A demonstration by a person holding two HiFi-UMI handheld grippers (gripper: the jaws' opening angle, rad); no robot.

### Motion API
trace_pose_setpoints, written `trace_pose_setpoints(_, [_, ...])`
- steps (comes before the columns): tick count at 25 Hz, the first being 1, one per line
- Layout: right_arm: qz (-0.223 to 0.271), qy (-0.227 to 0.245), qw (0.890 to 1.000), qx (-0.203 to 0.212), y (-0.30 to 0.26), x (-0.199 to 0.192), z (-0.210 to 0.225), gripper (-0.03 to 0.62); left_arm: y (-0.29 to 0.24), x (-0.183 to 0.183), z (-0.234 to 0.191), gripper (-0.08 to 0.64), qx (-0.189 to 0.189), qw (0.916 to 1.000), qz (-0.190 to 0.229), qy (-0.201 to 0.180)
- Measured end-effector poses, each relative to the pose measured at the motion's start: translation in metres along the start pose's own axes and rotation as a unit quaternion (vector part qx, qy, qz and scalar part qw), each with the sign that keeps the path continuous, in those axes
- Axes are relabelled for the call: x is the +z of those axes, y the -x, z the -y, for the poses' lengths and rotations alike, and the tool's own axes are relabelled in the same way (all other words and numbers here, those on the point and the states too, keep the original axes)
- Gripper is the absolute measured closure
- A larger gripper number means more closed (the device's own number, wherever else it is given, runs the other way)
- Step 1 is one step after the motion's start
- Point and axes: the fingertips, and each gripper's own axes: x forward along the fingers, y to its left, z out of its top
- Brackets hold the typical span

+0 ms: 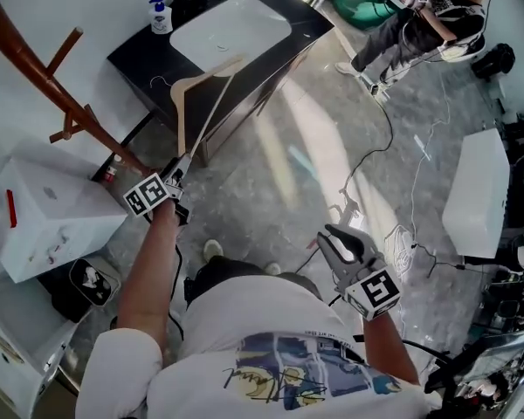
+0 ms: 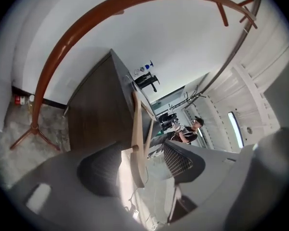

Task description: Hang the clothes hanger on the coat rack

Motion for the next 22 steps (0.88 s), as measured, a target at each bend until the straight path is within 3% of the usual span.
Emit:
trace_pose_setpoints(6, [-0.038,0.001,0.999,-0.014,0.003,-0.014,0.001,0.518,-0.026,0.006,-0.013,0.300,-0.049,0.9918,0.042,0.110])
trace_pose_setpoints(9, [-0.053,0.003,0.998,-0.022,0.007,-0.016,0.003,0.518,-0.036,0.004,-0.014,0.357,-0.069,0.9848,0.051,0.151])
trace_pose_setpoints(14, [-0.066,0.009,0.997,-0.030,0.014,-0.020,0.006,0.518,-0.042,0.008,-0.002,0.507,-0.099,0.9803,0.054,0.162])
trace_pose_setpoints(18, [-0.066,0.003,0.997,-0.028,0.018,-0.025,0.006,0.518,-0.039,0.009,0.006,0.512,-0.104,0.9812,0.057,0.152])
trace_pose_setpoints(22, [-0.062,0.003,0.998,-0.018,0.018,-0.030,0.008,0.518,-0.028,0.017,0.024,0.516,-0.116,0.9841,0.065,0.118])
